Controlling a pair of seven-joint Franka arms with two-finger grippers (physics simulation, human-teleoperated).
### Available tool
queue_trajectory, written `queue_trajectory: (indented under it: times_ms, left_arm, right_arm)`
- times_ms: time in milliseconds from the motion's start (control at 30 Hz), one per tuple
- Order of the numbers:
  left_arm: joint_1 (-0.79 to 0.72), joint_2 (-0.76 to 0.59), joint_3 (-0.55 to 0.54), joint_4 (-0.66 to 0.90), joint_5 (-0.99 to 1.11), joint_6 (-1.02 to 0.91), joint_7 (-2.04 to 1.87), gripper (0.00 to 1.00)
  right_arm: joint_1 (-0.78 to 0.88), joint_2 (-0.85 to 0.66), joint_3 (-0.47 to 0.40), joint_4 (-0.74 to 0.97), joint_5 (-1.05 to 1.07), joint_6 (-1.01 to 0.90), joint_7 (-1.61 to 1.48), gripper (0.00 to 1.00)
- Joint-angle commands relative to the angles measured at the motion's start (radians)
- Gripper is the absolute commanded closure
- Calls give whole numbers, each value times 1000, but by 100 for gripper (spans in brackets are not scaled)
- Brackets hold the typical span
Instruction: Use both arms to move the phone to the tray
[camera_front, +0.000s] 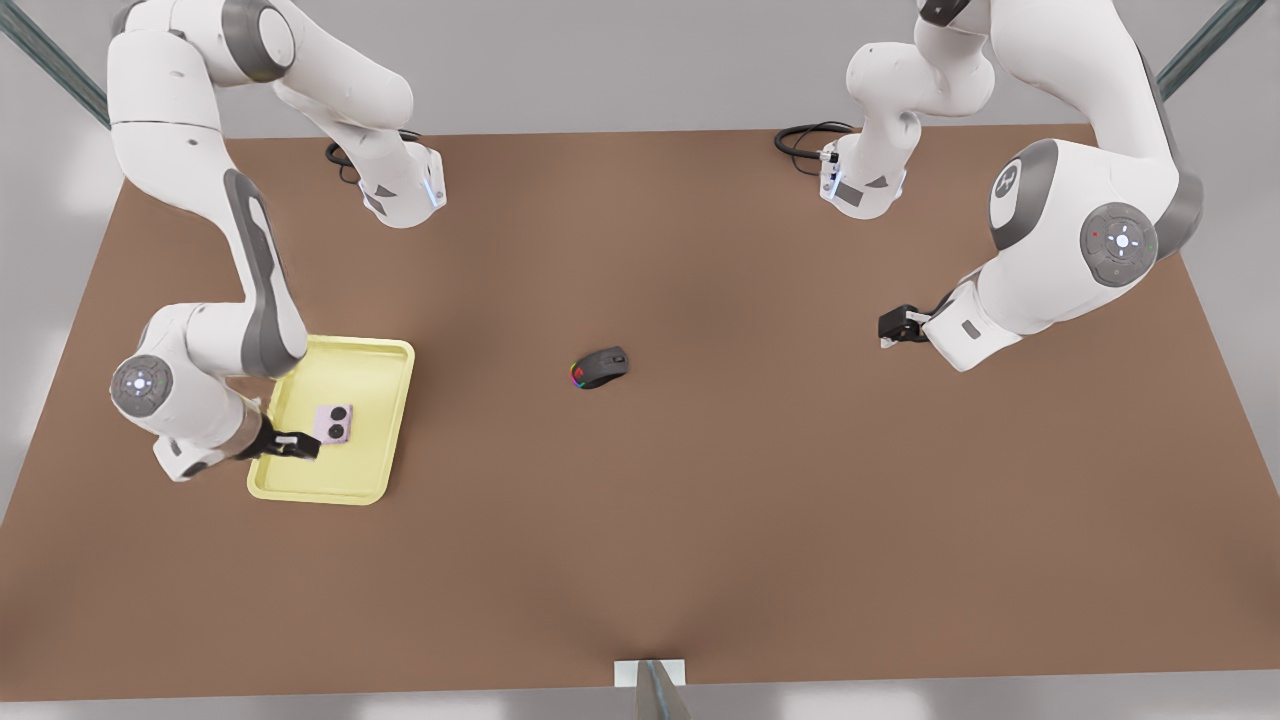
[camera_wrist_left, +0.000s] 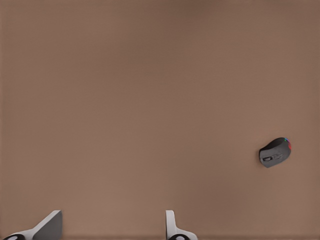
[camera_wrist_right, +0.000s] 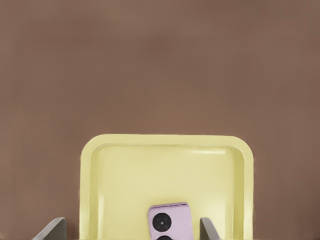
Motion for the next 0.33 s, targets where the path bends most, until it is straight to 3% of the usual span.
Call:
queue_trajectory:
  times_ms: [0,67,100,133,300]
  left_arm:
    - [0,-1,0,2,1,-1,1,0]
    - [0,-1,0,2,42,-2,4,0]
    - [0,-3,0,2,56,-2,3,0]
    - [0,-3,0,2,59,-4,3,0]
    - [0,-1,0,2,65,-5,3,0]
  right_arm:
    - [8,-56,4,161,1,-380,-207,0]
    - [56,-197,9,142,7,-492,-132,0]
    - [183,-200,-115,125,30,-495,-132,0]
    - [231,-190,-180,111,88,-483,-132,0]
    - [249,-176,-166,160,94,-605,-142,0]
